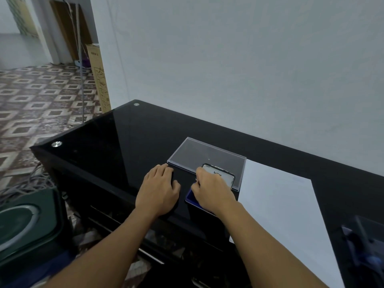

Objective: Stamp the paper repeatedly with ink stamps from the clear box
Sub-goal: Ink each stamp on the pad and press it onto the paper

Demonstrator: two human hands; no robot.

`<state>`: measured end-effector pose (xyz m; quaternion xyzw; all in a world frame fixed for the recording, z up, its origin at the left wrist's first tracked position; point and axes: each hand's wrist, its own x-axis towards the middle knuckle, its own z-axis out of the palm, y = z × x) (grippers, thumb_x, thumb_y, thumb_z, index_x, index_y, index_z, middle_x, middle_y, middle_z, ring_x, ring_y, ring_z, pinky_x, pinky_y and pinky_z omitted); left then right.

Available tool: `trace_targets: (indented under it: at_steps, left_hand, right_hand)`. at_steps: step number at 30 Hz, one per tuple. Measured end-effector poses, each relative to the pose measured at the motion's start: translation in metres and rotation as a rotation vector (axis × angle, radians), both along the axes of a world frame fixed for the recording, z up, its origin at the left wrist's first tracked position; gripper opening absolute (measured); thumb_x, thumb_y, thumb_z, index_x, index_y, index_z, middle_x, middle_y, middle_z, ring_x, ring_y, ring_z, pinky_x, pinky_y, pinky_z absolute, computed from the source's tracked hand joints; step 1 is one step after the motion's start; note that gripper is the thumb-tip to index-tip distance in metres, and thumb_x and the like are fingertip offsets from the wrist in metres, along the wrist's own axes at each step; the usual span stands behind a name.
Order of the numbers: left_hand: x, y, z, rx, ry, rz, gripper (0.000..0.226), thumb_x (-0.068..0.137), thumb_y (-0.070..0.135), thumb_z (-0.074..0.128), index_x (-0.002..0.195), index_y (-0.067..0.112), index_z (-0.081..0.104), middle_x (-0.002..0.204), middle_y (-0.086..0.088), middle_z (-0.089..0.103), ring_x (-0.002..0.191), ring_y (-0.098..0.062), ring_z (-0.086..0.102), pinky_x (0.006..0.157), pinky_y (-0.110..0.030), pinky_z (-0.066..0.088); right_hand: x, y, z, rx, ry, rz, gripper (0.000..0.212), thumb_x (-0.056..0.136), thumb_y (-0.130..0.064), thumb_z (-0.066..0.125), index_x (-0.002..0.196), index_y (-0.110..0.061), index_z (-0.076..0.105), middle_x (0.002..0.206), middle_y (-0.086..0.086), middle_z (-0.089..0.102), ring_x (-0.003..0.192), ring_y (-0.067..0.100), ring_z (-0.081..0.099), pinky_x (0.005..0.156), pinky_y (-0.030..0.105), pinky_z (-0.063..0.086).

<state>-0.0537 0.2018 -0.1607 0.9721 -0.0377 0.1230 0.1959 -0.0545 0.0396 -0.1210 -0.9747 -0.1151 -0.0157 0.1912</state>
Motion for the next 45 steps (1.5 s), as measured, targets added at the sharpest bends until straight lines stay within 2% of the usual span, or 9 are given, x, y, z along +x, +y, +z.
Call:
trace_targets:
  at_steps: [5, 10, 15, 18, 23, 28, 33, 37, 45]
  left_hand:
    - [0.000, 0.000, 0.000, 0.002, 0.021, -0.002, 0.043, 0.099, 0.035, 0.041, 0.137, 0.015, 0.047, 0.147, -0.001, 0.043, 0.139, -0.017, 0.033, 0.116, -0.037, 0.027]
    - [0.000, 0.000, 0.000, -0.007, 0.013, 0.001, 0.040, 0.099, 0.034, 0.042, 0.134, 0.015, 0.049, 0.143, 0.000, 0.045, 0.136, -0.016, 0.035, 0.114, -0.035, 0.027]
    - [-0.001, 0.000, 0.001, -0.005, 0.006, -0.001, 0.039, 0.099, 0.033, 0.042, 0.132, 0.015, 0.050, 0.142, 0.000, 0.046, 0.136, -0.016, 0.035, 0.115, -0.035, 0.027]
    - [-0.002, 0.000, 0.002, 0.006, 0.010, -0.002, 0.040, 0.099, 0.033, 0.041, 0.134, 0.015, 0.048, 0.144, 0.000, 0.044, 0.137, -0.017, 0.034, 0.115, -0.035, 0.026]
    - [-0.003, 0.000, 0.003, 0.018, 0.017, -0.005, 0.042, 0.100, 0.034, 0.040, 0.137, 0.014, 0.047, 0.146, -0.001, 0.043, 0.139, -0.017, 0.032, 0.116, -0.035, 0.025]
    - [-0.003, 0.000, 0.002, 0.012, 0.016, -0.002, 0.043, 0.100, 0.034, 0.041, 0.137, 0.014, 0.047, 0.147, -0.001, 0.043, 0.139, -0.018, 0.033, 0.116, -0.036, 0.026]
    - [-0.002, 0.000, 0.001, 0.009, 0.012, -0.006, 0.042, 0.099, 0.033, 0.041, 0.137, 0.015, 0.047, 0.146, -0.001, 0.043, 0.139, -0.017, 0.033, 0.116, -0.035, 0.026]
    - [-0.001, 0.000, 0.001, 0.008, 0.011, -0.007, 0.042, 0.099, 0.033, 0.041, 0.137, 0.014, 0.047, 0.147, -0.002, 0.043, 0.140, -0.018, 0.032, 0.116, -0.036, 0.025]
    - [-0.002, 0.000, 0.000, 0.001, 0.006, -0.006, 0.043, 0.099, 0.033, 0.041, 0.137, 0.014, 0.047, 0.147, -0.001, 0.043, 0.139, -0.017, 0.033, 0.116, -0.035, 0.026]
  right_hand:
    - [0.005, 0.001, 0.005, 0.004, 0.058, 0.001, 0.011, 0.099, -0.024, 0.051, 0.090, -0.018, 0.047, 0.086, 0.005, 0.063, 0.082, 0.024, 0.061, 0.073, 0.042, 0.057]
    - [-0.005, 0.002, -0.001, -0.012, -0.022, -0.034, 0.010, 0.100, -0.024, 0.049, 0.093, -0.022, 0.042, 0.094, 0.007, 0.068, 0.080, 0.021, 0.059, 0.070, 0.034, 0.054]
    - [-0.013, 0.001, -0.004, -0.019, -0.049, -0.052, 0.011, 0.102, -0.025, 0.049, 0.098, -0.023, 0.039, 0.098, 0.007, 0.067, 0.077, 0.021, 0.055, 0.067, 0.034, 0.051]
    - [-0.009, 0.001, -0.002, -0.015, -0.026, -0.047, 0.012, 0.101, -0.026, 0.048, 0.094, -0.023, 0.039, 0.092, 0.006, 0.066, 0.075, 0.021, 0.056, 0.063, 0.031, 0.047]
    - [0.003, 0.004, 0.007, -0.044, 0.063, -0.026, 0.010, 0.098, -0.025, 0.049, 0.093, -0.017, 0.045, 0.091, 0.010, 0.066, 0.085, 0.029, 0.063, 0.072, 0.043, 0.056]
    - [0.003, 0.004, 0.006, -0.056, 0.069, -0.033, 0.011, 0.098, -0.027, 0.051, 0.094, -0.019, 0.046, 0.092, 0.009, 0.067, 0.086, 0.028, 0.065, 0.075, 0.044, 0.058]
    - [-0.005, 0.001, -0.002, -0.003, 0.011, -0.062, 0.009, 0.100, -0.027, 0.049, 0.095, -0.022, 0.044, 0.089, 0.003, 0.065, 0.077, 0.019, 0.060, 0.060, 0.029, 0.049]
    - [-0.007, 0.001, -0.004, 0.000, 0.011, -0.065, 0.007, 0.100, -0.028, 0.050, 0.099, -0.024, 0.044, 0.095, 0.003, 0.068, 0.082, 0.019, 0.064, 0.071, 0.035, 0.059]
    - [-0.001, 0.005, 0.001, -0.006, 0.025, -0.070, 0.008, 0.098, -0.028, 0.047, 0.095, -0.020, 0.048, 0.091, 0.005, 0.068, 0.084, 0.022, 0.066, 0.074, 0.041, 0.059]
